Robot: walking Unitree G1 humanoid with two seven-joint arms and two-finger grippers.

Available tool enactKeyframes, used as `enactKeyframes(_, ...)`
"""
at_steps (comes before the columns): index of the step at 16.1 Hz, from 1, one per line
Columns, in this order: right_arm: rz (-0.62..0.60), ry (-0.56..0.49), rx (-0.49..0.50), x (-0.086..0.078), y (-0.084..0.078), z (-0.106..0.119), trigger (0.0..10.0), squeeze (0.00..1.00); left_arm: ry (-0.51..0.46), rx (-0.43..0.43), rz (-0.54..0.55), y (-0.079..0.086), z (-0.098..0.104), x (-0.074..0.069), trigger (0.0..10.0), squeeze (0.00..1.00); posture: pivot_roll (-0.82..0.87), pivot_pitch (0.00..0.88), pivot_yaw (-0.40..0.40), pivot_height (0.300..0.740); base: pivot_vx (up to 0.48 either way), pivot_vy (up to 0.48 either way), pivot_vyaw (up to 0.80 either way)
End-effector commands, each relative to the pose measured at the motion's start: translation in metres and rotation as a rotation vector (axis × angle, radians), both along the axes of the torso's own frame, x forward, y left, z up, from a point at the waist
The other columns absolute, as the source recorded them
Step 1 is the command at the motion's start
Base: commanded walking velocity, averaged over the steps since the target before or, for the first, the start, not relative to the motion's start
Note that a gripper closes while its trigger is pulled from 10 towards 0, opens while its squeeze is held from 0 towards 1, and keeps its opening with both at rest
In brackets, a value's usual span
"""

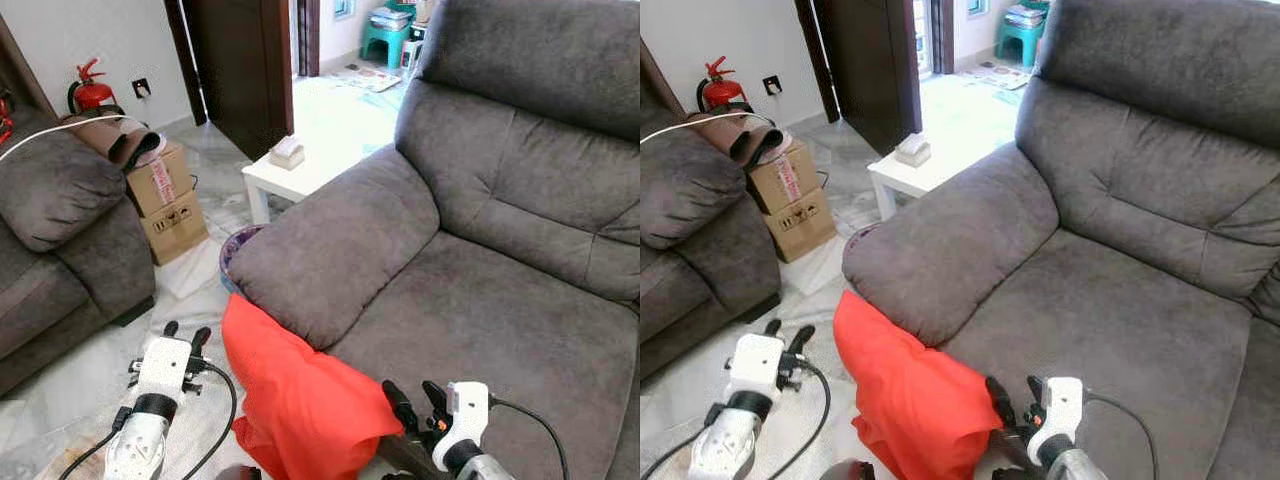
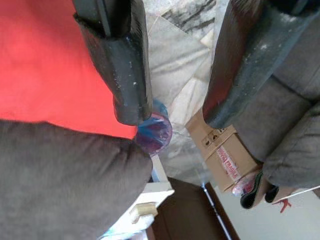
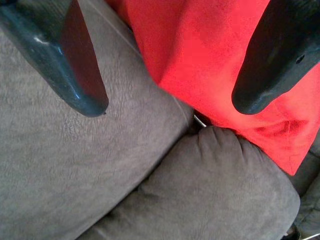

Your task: Move the pillow to the sofa from floor

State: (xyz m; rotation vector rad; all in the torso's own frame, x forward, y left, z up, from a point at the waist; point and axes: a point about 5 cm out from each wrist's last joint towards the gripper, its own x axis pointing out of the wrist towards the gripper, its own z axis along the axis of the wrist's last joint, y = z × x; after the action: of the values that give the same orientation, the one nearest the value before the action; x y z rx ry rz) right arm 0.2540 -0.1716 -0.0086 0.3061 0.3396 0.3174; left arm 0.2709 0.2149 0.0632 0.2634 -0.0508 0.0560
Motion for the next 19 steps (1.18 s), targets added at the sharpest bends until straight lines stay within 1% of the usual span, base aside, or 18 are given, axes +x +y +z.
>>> enactKeyframes(1,0.024,0.013,-0.016,-0.003,0.005,-0.003,10.0,1.0,-0.074,-0.014,0.008,0.008,0.025,0.014,10.0,0.0,0.04,0.142,0.032,0.626,0.0,0.0,0.0)
enactKeyframes(2,0.041,0.021,-0.033,-0.005,0.007,-0.006,10.0,1.0,-0.126,-0.003,-0.012,0.008,0.043,0.025,10.0,0.0,0.05,0.142,0.035,0.626,0.0,0.0,0.0)
enactKeyframes(3,0.054,0.021,-0.044,-0.007,0.009,-0.007,10.0,1.0,-0.138,-0.005,-0.015,0.008,0.048,0.029,10.0,0.0,0.04,0.143,0.039,0.626,0.0,0.0,0.0)
enactKeyframes(4,0.088,0.024,-0.083,-0.01,0.011,-0.01,10.0,1.0,-0.149,-0.011,-0.028,0.007,0.055,0.036,10.0,0.0,0.04,0.146,0.045,0.626,0.0,0.0,0.0)
enactKeyframes(5,0.105,0.033,-0.123,-0.013,0.012,-0.014,10.0,1.0,-0.131,-0.01,-0.048,0.003,0.052,0.036,10.0,0.0,0.03,0.146,0.047,0.626,0.0,0.0,0.0)
enactKeyframes(6,0.088,0.043,-0.137,-0.014,0.012,-0.016,10.0,1.0,-0.106,0.0,-0.071,-0.002,0.045,0.034,10.0,0.0,0.03,0.15,0.049,0.626,0.0,0.0,0.0)
enactKeyframes(7,0.077,0.046,-0.132,-0.015,0.012,-0.017,10.0,1.0,-0.086,0.003,-0.082,-0.006,0.039,0.031,10.0,0.0,0.03,0.151,0.049,0.626,0.0,0.0,0.0)
enactKeyframes(9,0.09,0.042,-0.106,-0.016,0.013,-0.016,10.0,1.0,-0.081,-0.008,-0.096,-0.011,0.037,0.028,10.0,0.0,0.03,0.156,0.048,0.626,0.0,0.0,0.0)
enactKeyframes(11,0.107,0.039,-0.135,-0.017,0.014,-0.017,10.0,1.0,-0.07,0.011,-0.13,-0.017,0.035,0.027,10.0,0.0,0.03,0.157,0.045,0.626,0.0,0.0,0.0)
enactKeyframes(13,0.12,0.024,-0.061,-0.014,0.02,-0.014,10.0,1.0,-0.069,-0.001,-0.136,-0.018,0.036,0.027,10.0,0.0,0.04,0.162,0.046,0.626,0.0,0.0,0.0)
enactKeyframes(15,0.162,0.023,0.043,-0.013,0.029,-0.011,10.0,1.0,-0.067,-0.006,-0.144,-0.018,0.036,0.027,10.0,0.0,0.04,0.164,0.047,0.626,0.0,0.0,0.0)
enactKeyframes(16,0.184,0.02,0.071,-0.014,0.031,-0.009,10.0,1.0,-0.064,-0.007,-0.147,-0.018,0.036,0.026,10.0,0.0,0.04,0.164,0.047,0.626,0.0,0.0,0.0)
enactKeyframes(18,0.194,0.026,0.069,-0.015,0.033,-0.01,10.0,1.0,-0.059,-0.005,-0.152,-0.019,0.035,0.025,10.0,0.0,0.04,0.165,0.047,0.626,0.0,0.0,0.0)
enactKeyframes(19,0.223,0.042,0.1,-0.016,0.036,-0.011,10.0,1.0,-0.055,-0.004,-0.155,-0.019,0.034,0.024,10.0,0.0,0.04,0.165,0.046,0.626,0.0,0.0,0.0)
